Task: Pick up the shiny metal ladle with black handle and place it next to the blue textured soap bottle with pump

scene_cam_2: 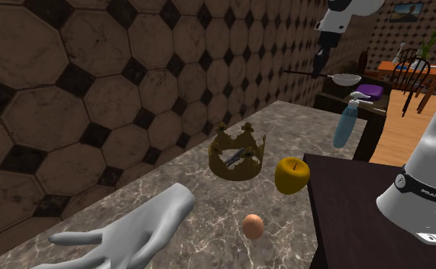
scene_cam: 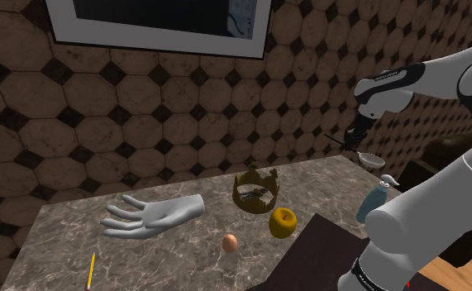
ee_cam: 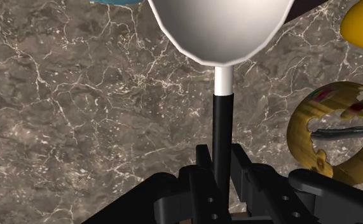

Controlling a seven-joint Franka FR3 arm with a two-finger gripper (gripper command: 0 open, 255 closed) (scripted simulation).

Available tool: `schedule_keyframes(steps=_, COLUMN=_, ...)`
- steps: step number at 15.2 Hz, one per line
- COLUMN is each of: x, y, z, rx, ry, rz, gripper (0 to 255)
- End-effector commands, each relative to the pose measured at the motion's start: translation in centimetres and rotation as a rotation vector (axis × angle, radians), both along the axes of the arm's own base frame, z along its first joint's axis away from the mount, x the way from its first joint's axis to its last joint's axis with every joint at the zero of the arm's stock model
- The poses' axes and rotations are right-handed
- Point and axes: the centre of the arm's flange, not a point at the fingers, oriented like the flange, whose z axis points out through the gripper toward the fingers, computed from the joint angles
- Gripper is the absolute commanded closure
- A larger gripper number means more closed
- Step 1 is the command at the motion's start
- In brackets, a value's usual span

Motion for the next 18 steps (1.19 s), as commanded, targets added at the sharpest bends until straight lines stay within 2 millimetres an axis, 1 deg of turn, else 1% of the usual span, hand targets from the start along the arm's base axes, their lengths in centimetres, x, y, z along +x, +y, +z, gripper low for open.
schedule_keyframes(steps=1, x=-0.1, y=0.0, z=-1.1, rx=0.000, ry=0.000, rz=0.000, gripper=255)
schedule_keyframes(steps=18, x=-0.1, y=0.0, z=-10.1, rx=0.000, ry=0.000, rz=0.000, gripper=255)
